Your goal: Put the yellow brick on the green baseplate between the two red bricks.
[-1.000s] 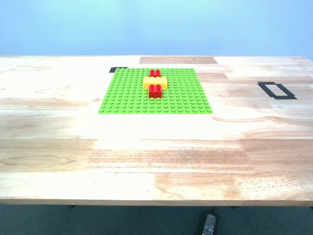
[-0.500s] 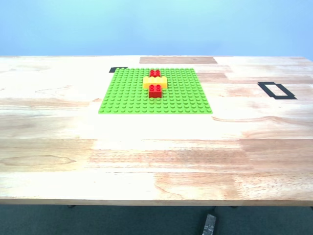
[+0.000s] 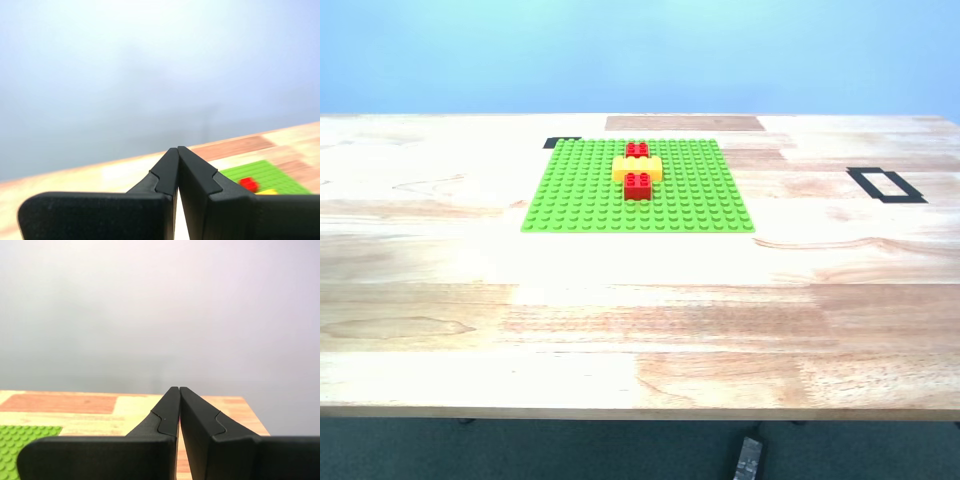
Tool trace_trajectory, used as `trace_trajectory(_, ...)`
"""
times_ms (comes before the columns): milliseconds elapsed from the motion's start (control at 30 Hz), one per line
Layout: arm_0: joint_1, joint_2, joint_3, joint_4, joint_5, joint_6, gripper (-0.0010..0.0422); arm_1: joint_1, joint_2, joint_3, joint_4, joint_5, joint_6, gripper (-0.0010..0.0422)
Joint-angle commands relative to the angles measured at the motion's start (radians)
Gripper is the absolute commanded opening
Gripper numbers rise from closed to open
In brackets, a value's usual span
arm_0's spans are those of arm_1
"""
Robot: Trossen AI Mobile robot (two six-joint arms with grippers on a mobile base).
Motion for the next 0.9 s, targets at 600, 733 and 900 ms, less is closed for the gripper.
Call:
trace_trajectory(600, 0.0, 0.095, 0.001, -0.051, 0.002, -0.108, 0.0, 0.002, 0.076, 0.018, -0.029, -0.009, -0.039, -0.0001)
trace_trajectory(733, 0.0, 0.085, -0.012, -0.031, 0.002, -0.107, 0.0, 0.002, 0.066, 0.012, -0.018, -0.009, -0.039, -0.0001)
trace_trajectory(900, 0.0, 0.074, -0.063, 0.04, 0.081, -0.107, 0.0, 0.002, 0.056, 0.004, -0.019, -0.034, -0.031, -0.0001)
